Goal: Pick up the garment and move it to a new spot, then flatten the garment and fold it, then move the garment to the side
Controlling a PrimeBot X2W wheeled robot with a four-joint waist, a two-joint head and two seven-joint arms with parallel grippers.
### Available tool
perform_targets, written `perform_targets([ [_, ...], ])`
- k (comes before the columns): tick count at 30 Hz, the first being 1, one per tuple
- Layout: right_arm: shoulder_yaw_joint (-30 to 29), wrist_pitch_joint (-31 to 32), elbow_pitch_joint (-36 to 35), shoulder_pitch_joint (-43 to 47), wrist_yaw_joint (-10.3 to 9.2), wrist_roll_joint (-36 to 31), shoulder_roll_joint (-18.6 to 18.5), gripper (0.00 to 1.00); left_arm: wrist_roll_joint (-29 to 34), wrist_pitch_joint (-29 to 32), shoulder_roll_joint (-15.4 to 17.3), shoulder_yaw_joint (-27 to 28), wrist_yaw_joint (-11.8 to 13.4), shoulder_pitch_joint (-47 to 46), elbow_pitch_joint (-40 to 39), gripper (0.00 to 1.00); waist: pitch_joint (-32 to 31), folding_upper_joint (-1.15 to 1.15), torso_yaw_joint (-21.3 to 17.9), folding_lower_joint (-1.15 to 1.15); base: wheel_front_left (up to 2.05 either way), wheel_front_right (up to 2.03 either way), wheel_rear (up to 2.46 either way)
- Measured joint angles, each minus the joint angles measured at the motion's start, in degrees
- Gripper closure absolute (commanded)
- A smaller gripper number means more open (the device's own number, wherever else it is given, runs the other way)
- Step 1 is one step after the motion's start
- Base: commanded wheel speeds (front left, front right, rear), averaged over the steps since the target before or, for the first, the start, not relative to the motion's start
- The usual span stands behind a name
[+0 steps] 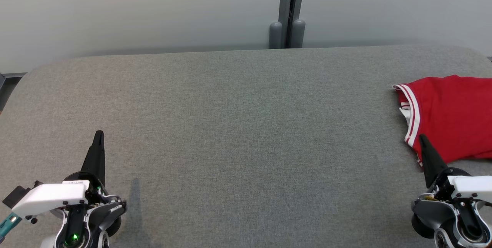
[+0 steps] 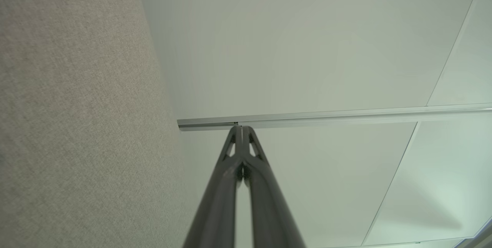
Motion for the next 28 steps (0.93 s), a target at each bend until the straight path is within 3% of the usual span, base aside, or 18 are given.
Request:
perform_targets([
  [28,2.68,-1.9,-0.43,0.24,0.0,2.16,-1.89,1.0,0.0,0.0,0.0,0.0,0.0,0.0,-0.02,1.0,0.01,0.01,0.0,0.0,0.0,0.0,0.0],
])
